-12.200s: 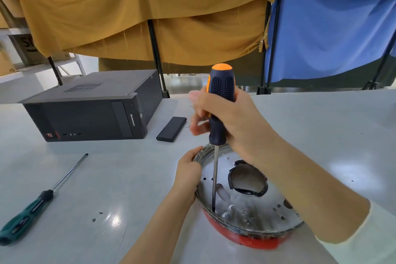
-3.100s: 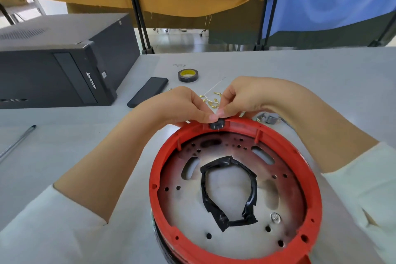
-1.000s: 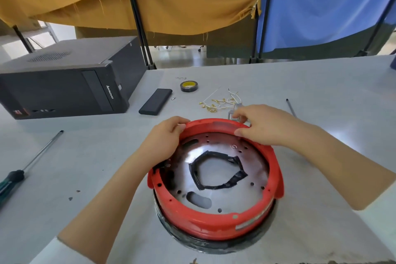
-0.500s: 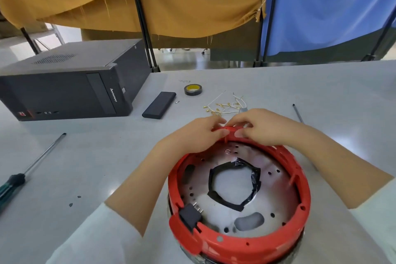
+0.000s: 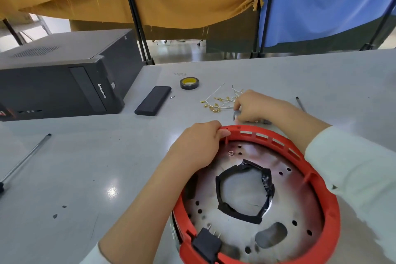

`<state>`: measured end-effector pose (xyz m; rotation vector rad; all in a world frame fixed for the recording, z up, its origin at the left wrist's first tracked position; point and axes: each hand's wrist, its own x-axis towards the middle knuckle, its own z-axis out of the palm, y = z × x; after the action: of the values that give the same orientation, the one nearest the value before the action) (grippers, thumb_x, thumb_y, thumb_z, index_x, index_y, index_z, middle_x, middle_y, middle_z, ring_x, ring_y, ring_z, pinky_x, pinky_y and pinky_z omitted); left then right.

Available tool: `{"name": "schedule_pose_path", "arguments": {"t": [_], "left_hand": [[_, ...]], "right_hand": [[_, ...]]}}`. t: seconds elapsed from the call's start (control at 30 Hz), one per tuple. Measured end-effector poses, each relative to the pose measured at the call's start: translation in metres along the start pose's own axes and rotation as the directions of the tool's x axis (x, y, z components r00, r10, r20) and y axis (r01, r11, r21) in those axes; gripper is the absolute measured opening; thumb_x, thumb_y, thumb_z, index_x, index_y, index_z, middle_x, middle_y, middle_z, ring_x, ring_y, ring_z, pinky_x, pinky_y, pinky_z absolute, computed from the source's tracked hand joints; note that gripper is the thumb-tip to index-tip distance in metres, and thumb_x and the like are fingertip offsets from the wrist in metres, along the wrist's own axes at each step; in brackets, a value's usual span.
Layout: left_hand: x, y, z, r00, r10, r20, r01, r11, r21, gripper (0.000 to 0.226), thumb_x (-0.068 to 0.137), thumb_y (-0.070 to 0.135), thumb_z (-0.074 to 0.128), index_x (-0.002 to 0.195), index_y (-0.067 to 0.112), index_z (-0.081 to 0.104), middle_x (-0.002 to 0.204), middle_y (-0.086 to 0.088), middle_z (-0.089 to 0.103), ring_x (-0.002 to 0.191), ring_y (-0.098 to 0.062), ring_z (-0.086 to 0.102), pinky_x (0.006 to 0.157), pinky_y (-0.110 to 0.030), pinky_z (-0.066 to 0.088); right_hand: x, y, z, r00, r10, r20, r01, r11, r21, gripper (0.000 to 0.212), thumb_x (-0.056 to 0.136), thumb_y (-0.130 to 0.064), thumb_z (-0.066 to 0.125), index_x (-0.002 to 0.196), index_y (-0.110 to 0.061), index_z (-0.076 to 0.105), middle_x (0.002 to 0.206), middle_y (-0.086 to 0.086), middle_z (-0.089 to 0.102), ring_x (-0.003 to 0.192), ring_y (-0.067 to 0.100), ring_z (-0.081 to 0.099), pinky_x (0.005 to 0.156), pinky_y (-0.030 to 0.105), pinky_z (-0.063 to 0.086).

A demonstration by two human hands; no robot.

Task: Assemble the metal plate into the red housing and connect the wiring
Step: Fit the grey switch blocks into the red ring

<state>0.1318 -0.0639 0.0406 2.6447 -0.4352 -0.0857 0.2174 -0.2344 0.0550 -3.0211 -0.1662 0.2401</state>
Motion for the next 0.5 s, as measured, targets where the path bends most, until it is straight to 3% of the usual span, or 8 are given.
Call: {"name": "schedule_pose_path", "arguments": {"t": [0.13, 0.23, 0.3, 0.4, 0.43, 0.5], "left_hand": [[0.000, 0.000, 0.000, 1.000, -0.001, -0.006, 0.001, 1.000, -0.016, 0.035, 0.104, 0.042, 0.037, 0.100, 0.015, 0.057, 0.099, -0.010, 0.064, 0.094, -0.032, 0.058, 0.083, -0.041, 0.047], [-0.001, 0.001, -0.001, 1.000, -0.011, 0.006, 0.011, 1.000, -0.022, 0.035, 0.103, 0.042, 0.036, 0.099, 0.015, 0.057, 0.098, -0.010, 0.064, 0.094, -0.031, 0.058, 0.082, -0.040, 0.047], [-0.001, 0.003, -0.002, 1.000, -0.023, 0.006, 0.023, 1.000, -0.008, 0.035, 0.104, 0.043, 0.035, 0.096, 0.014, 0.054, 0.101, -0.012, 0.065, 0.096, -0.032, 0.058, 0.080, -0.038, 0.046], [-0.006, 0.005, -0.001, 0.998, -0.060, -0.016, 0.061, 0.998, 0.027, 0.031, 0.105, 0.041, 0.033, 0.091, 0.017, 0.047, 0.104, -0.015, 0.064, 0.097, -0.036, 0.058, 0.072, -0.035, 0.039], [-0.009, 0.005, -0.001, 0.997, -0.079, -0.021, 0.080, 0.996, 0.028, 0.031, 0.105, 0.041, 0.033, 0.091, 0.016, 0.046, 0.105, -0.016, 0.064, 0.097, -0.037, 0.058, 0.072, -0.035, 0.039], [-0.017, 0.002, -0.004, 0.993, -0.121, -0.012, 0.121, 0.992, 0.020, 0.031, 0.105, 0.040, 0.033, 0.092, 0.015, 0.046, 0.107, -0.018, 0.064, 0.099, -0.038, 0.058, 0.075, -0.036, 0.040]], "right_hand": [[-0.001, 0.003, 0.009, 0.999, 0.015, -0.037, -0.016, 1.000, -0.025, 0.027, 0.080, -0.020, 0.067, 0.107, -0.021, 0.064, 0.112, 0.003, 0.048, 0.097, 0.025, 0.057, 0.074, 0.031, 0.045], [-0.006, 0.006, -0.001, 0.995, 0.014, -0.103, 0.007, 0.979, 0.206, 0.030, 0.080, -0.025, 0.072, 0.108, -0.016, 0.063, 0.106, -0.001, 0.059, 0.090, 0.019, 0.056, 0.073, 0.029, 0.044], [-0.015, 0.004, -0.013, 0.985, 0.082, -0.154, 0.004, 0.870, 0.493, 0.034, 0.080, -0.030, 0.074, 0.108, -0.019, 0.058, 0.098, -0.003, 0.059, 0.082, 0.016, 0.057, 0.066, 0.029, 0.044], [-0.036, -0.004, -0.021, 0.981, 0.158, -0.116, 0.006, 0.566, 0.824, 0.029, 0.081, -0.032, 0.070, 0.102, -0.030, 0.050, 0.087, -0.002, 0.064, 0.064, 0.013, 0.055, 0.052, 0.026, 0.042], [-0.042, -0.006, -0.020, 0.983, 0.149, -0.109, 0.015, 0.522, 0.853, 0.028, 0.082, -0.031, 0.067, 0.104, -0.032, 0.049, 0.085, -0.002, 0.064, 0.062, 0.014, 0.052, 0.052, 0.027, 0.041], [-0.052, -0.012, -0.014, 0.989, 0.096, -0.111, 0.036, 0.570, 0.821, 0.023, 0.085, -0.032, 0.061, 0.106, -0.034, 0.052, 0.082, -0.002, 0.062, 0.062, 0.014, 0.050, 0.053, 0.027, 0.040]]}}
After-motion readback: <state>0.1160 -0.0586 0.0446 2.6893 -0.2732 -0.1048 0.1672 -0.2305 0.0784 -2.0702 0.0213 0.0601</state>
